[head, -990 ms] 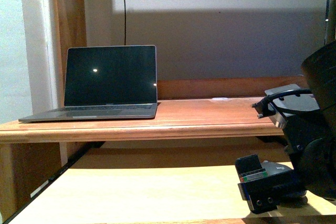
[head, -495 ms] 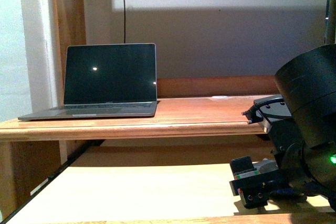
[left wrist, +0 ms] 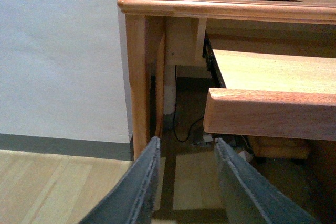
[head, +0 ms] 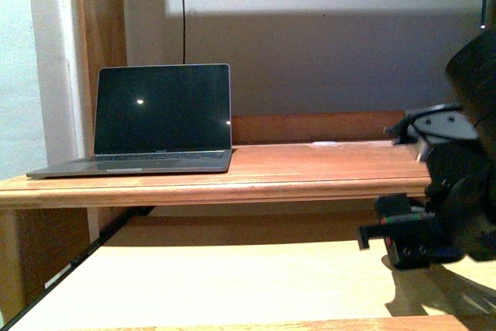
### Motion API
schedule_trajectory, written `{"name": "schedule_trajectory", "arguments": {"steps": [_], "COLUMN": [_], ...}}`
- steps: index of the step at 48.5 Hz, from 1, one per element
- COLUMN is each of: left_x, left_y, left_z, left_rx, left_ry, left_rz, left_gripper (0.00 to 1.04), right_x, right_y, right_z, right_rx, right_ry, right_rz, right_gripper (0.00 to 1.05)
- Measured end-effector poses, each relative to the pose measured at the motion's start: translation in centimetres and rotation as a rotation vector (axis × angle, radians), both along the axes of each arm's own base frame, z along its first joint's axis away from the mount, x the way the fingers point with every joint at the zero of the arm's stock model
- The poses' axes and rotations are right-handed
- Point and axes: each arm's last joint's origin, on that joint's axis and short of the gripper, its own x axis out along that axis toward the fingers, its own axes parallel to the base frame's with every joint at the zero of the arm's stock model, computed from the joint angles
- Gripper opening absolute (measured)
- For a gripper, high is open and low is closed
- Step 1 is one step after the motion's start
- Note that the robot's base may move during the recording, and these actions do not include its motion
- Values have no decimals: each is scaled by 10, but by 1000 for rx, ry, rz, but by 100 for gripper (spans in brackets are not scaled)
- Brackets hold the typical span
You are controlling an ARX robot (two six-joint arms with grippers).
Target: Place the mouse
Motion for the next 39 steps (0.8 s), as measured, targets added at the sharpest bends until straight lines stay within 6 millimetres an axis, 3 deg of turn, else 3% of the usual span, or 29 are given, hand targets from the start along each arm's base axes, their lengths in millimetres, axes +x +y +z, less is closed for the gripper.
{"name": "schedule_trajectory", "arguments": {"steps": [8,15,21,27,39], "left_x": [0,0,0,0,0], "left_y": [0,0,0,0,0], "left_z": [0,0,0,0,0], "left_rx": [0,0,2,2,2], "left_ry": [0,0,0,0,0], "left_rz": [0,0,0,0,0], "left_gripper": [70,98,97,97,97], "right_x": [-28,-17,21,65,122], "right_y": [1,34,77,113,140], "right_z": [55,97,110,97,79], "right_rx": [72,95,63,-13,-83], "right_ry": [-84,-167,-150,-114,-85], "right_rz": [28,51,50,9,-86], "right_gripper": [55,55,55,55,55]}}
